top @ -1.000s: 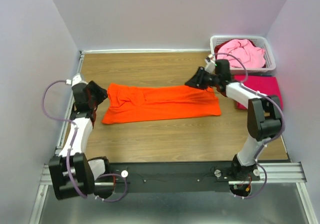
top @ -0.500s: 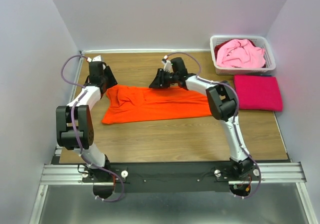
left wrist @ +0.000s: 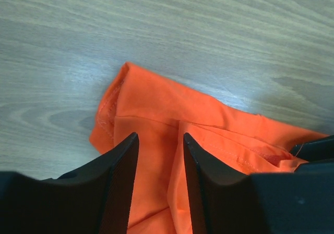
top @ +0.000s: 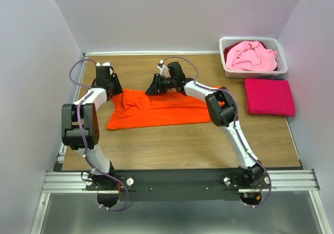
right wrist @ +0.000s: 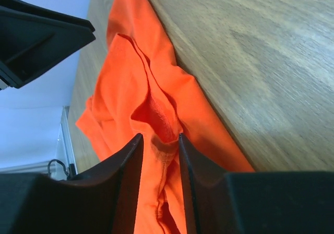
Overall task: Fold and stack the t-shirts
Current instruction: Fold the tshirt
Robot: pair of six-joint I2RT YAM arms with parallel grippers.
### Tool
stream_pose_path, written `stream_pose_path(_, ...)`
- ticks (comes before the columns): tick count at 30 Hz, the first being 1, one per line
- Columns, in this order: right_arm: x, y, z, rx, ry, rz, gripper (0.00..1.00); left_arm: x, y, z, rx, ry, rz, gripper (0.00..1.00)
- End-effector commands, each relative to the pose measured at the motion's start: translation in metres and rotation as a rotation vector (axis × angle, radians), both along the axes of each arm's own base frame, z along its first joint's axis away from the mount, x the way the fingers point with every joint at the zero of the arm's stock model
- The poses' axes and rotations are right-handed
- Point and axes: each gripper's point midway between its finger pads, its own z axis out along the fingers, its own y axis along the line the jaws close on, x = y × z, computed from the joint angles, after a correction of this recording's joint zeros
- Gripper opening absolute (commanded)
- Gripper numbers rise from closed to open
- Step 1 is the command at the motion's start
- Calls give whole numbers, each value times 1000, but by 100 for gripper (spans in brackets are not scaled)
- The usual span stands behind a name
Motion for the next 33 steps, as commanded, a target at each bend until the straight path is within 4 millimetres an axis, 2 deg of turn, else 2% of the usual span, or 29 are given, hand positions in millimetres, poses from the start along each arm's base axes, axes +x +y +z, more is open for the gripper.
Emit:
stream_pose_path(1, -8, 9, -10, 9, 31, 27, 38, -1, -14, -15, -23, 35, -72, 47)
stream_pose_path(7, -11, 9, -14, 9, 46, 35, 32, -2, -15, -18, -25, 42, -88, 46)
stream_pose_path(11, -13, 7, -15, 6, 47, 36, 24, -1, -16, -20, -23, 47, -91, 46)
stream_pose_path(12, -13, 7, -13, 8, 43, 36, 20, -2, -16, -21, -23, 51, -95, 43)
stream_pose_path(14, -12, 7, -10, 9, 36, 36, 18, -2, -18, -22, -25, 50, -104, 40)
stream_pose_path(15, -12, 7, -11, 8, 34, 35, 18, -2, -19, -22, -26, 51, -109, 37)
stream_pose_path(25, -13, 8, -7, 13, 27, 40, 16, 5, -26, -20, -52, 41, -135, 37)
stream_pose_path(33, -12, 9, -7, 20, 21, 42, 15, 12, -28, -30, -63, 57, -147, 36)
